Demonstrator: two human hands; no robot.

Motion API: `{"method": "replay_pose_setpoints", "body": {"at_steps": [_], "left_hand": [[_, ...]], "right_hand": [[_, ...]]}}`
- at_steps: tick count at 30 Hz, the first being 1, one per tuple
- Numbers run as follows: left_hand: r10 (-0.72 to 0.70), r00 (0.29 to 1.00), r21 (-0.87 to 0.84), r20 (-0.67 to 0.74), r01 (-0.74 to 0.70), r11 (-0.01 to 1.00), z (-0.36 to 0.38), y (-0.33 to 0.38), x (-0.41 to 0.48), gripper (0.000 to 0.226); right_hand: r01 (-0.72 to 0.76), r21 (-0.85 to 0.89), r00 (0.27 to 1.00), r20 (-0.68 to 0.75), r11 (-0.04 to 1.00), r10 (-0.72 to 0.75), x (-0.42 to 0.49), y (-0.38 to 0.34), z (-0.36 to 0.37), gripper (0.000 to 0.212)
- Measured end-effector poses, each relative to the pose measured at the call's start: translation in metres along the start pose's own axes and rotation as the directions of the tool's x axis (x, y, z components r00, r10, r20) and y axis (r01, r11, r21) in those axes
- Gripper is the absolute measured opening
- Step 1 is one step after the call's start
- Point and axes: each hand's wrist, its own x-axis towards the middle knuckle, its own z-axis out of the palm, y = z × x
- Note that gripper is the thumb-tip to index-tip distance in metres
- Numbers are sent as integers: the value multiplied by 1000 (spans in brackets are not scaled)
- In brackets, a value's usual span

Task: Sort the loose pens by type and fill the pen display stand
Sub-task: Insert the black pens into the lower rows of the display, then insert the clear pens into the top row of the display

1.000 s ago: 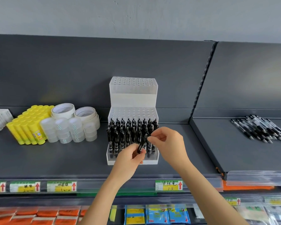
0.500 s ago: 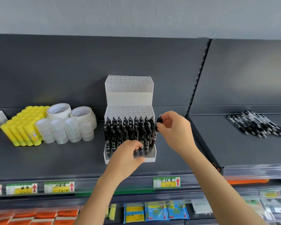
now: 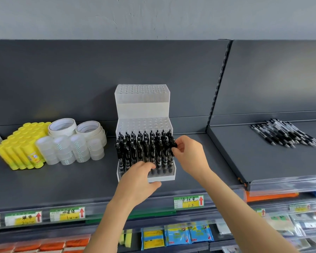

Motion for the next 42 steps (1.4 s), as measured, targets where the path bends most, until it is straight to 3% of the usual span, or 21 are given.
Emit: {"method": "replay_pose_setpoints", "body": {"at_steps": [7, 16, 30, 42], "left_hand": [[7, 999, -105, 41, -2, 994, 5, 0, -3, 56], [104, 990, -145, 98, -89, 985, 19, 18, 10, 52], [164, 984, -95, 63, -157, 983, 74, 157, 46, 44], [184, 971, -32, 154, -181, 983, 138, 285, 105, 43]], "right_hand": [[-24, 25, 1000, 0, 999, 24, -4, 2, 3, 15], [-147, -3, 989, -2, 989, 147, -24, 36, -20, 43], [-183, -120, 983, -10, 976, 183, -28, 159, -145, 36], [-209, -147, 978, -5, 967, 210, -10, 271, -247, 31]]}}
